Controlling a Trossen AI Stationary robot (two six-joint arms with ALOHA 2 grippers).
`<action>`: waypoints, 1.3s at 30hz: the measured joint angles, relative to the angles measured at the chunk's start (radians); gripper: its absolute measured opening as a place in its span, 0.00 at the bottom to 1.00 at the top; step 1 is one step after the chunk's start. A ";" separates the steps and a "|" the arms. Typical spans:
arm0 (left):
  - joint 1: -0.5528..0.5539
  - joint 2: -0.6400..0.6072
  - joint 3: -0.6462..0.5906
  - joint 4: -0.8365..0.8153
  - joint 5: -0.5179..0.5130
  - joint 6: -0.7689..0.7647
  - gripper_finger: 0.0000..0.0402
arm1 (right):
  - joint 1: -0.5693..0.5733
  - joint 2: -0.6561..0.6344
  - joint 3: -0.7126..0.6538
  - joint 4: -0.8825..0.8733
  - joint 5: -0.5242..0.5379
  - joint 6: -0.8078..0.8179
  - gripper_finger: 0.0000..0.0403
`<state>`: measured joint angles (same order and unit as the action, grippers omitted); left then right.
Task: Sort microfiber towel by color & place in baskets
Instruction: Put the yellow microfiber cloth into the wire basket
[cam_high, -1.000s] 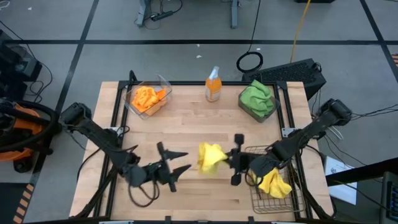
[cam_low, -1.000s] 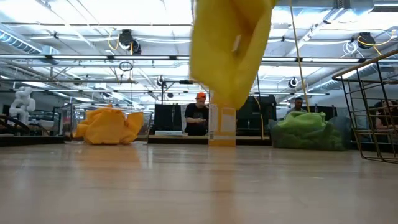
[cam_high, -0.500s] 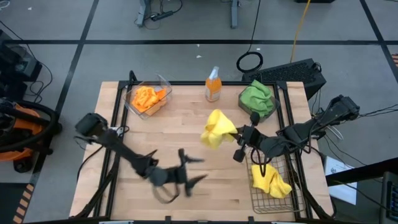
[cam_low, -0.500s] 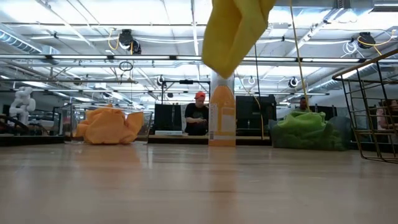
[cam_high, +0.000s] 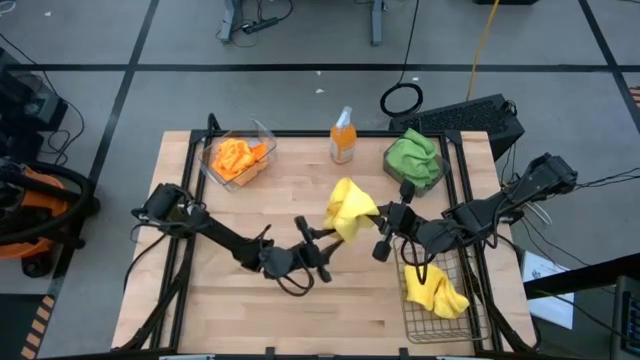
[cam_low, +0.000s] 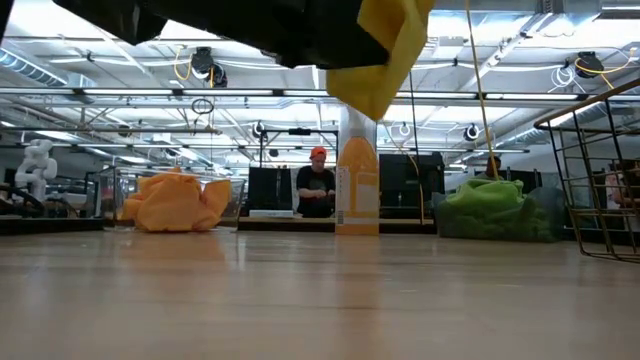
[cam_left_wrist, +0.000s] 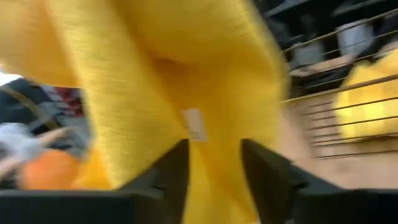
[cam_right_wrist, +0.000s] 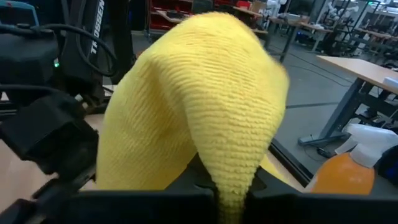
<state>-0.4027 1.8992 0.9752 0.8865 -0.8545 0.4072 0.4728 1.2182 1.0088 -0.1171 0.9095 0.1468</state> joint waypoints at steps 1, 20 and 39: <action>-0.004 -0.002 0.000 0.007 -0.036 0.030 0.32 | 0.000 0.005 0.000 0.002 -0.001 0.004 0.00; -0.203 -0.213 0.000 -0.452 -0.240 -0.038 0.45 | 0.006 0.050 0.000 -0.026 -0.090 0.049 0.00; -0.069 0.050 0.025 0.163 0.054 0.046 0.62 | -0.022 0.052 -0.001 0.154 0.014 -0.039 0.00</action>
<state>-0.4715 1.9495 1.0004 1.0494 -0.8004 0.4532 0.4513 1.2700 1.0080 0.0365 0.9236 0.1082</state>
